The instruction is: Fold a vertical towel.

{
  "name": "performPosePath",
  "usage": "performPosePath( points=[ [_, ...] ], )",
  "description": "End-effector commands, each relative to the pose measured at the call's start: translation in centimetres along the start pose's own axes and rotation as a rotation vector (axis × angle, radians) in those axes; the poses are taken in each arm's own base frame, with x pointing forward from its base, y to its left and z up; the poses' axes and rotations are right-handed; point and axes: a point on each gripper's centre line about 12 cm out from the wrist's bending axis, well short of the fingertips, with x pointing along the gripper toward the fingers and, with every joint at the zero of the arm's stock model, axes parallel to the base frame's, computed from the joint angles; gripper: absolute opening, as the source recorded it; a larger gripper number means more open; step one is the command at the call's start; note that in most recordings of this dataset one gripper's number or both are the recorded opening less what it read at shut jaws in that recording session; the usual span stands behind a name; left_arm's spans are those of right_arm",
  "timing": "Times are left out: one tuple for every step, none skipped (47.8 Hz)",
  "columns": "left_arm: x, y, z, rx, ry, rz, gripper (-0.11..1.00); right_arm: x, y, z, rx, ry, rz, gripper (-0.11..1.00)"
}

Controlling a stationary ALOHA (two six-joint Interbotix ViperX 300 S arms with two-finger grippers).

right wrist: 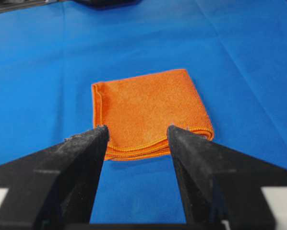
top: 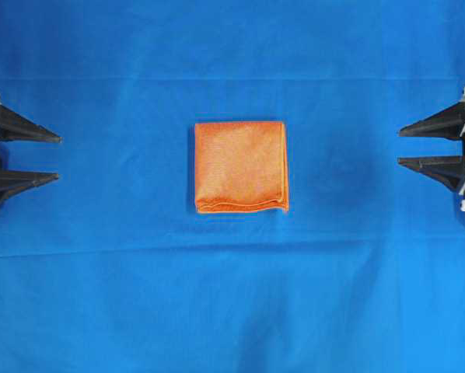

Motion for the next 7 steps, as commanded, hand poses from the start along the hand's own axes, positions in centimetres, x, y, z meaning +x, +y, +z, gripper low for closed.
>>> performPosePath(
  points=[
    [0.09,0.01,0.55,-0.002,-0.012,0.002,0.63,0.18,0.04,0.65,0.001,-0.011,-0.002,0.58],
    [0.09,0.01,0.55,-0.002,-0.012,0.002,0.63,0.18,0.06,0.64,0.000,-0.011,0.000,0.58],
    [0.09,-0.02,0.55,-0.002,-0.012,0.001,0.63,0.18,0.06,0.62,0.002,-0.009,0.000,0.58],
    [0.09,0.01,0.55,-0.002,-0.012,0.002,0.63,0.18,0.06,0.62,0.000,-0.009,0.000,0.58],
    [0.09,0.01,0.55,-0.002,-0.012,0.002,0.63,0.17,0.05,0.71,0.001,-0.013,-0.001,0.58],
    [0.09,0.01,0.55,-0.002,-0.012,0.002,0.63,0.19,0.05,0.69,0.002,-0.011,-0.002,0.58],
    [0.09,0.01,0.55,-0.002,-0.012,0.002,0.63,0.16,0.07,0.65,0.000,-0.011,0.000,0.58]
  ],
)
